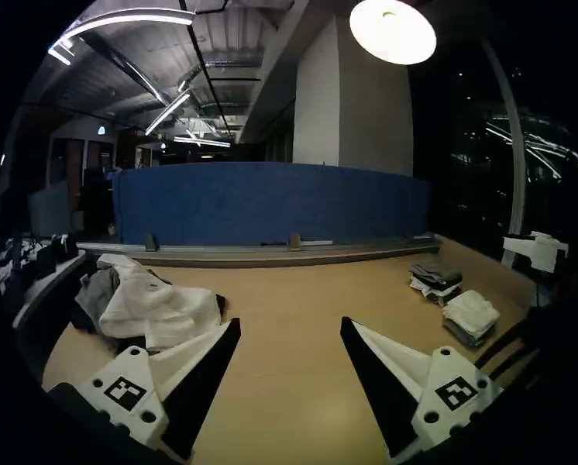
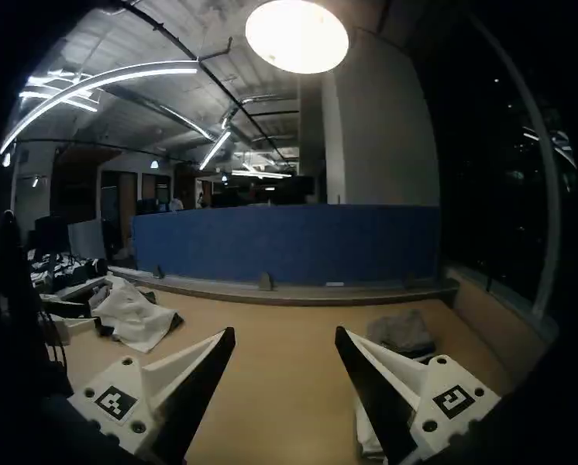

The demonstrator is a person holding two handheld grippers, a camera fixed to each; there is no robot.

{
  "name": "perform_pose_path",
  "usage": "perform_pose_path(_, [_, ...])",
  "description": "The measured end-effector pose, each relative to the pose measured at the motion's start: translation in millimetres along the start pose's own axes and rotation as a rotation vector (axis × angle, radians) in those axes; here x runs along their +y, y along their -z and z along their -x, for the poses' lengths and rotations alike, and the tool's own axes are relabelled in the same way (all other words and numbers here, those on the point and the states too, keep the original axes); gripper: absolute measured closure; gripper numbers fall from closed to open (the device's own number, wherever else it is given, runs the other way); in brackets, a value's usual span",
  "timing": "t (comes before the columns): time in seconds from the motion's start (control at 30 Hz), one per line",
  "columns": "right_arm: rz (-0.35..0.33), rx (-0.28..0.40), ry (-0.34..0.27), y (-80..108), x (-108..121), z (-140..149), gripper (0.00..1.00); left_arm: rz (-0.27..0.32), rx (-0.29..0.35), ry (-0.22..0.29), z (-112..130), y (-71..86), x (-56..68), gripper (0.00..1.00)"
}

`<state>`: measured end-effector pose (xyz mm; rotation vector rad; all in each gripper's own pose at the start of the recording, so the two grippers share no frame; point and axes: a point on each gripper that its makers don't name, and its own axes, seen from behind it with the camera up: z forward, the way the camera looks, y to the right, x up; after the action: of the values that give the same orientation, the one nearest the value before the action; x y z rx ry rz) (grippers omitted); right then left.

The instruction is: Fold towel

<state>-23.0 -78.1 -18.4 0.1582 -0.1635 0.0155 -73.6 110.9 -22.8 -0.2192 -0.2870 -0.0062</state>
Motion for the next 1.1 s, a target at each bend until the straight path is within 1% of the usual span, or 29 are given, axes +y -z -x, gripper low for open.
perform_pose_path(0.1, [-0.007, -0.017, -0.008, 1.1, -4, -1, 0.0, -0.021, 0.034, -0.011, -3, -1.6, -6.0, 0.04])
perform_pose_path(0.2, [0.0, -0.031, -0.013, 2.4, -5, -1, 0.0, -0.042, 0.068, -0.014, -6, -2.4, -13.5, 0.04])
perform_pose_path(0.27, [0.011, -0.04, -0.019, 2.9, -2, 1, 0.0, -0.055, 0.091, -0.014, -7, -2.8, -18.9, 0.04])
perform_pose_path(0.47, [0.055, -0.066, -0.069, 3.3, 10, 9, 0.0, -0.092, 0.141, -0.033, -2, -6.0, -37.5, 0.04])
perform_pose_path(0.57, [0.07, -0.074, -0.058, 2.3, 12, 14, 0.0, -0.105, 0.163, -0.049, 3, -9.4, -46.2, 0.04])
perform_pose_path(0.67, [0.079, -0.08, -0.026, -0.9, 11, 19, 0.0, -0.115, 0.183, -0.063, 10, -13.8, -55.0, 0.04])
perform_pose_path(0.77, [0.082, -0.081, -0.009, -6.3, 8, 23, 0.0, -0.13, 0.197, -0.071, 17, -17.6, -65.1, 0.04])
perform_pose_path(0.97, [0.085, -0.073, -0.011, -19.6, 1, 30, 0.0, -0.157, 0.218, -0.087, 33, -23.2, -80.8, 0.04])
perform_pose_path(1.1, [0.081, -0.073, -0.003, -27.8, -4, 37, 0.0, -0.172, 0.224, -0.081, 45, -25.6, -89.2, 0.04])
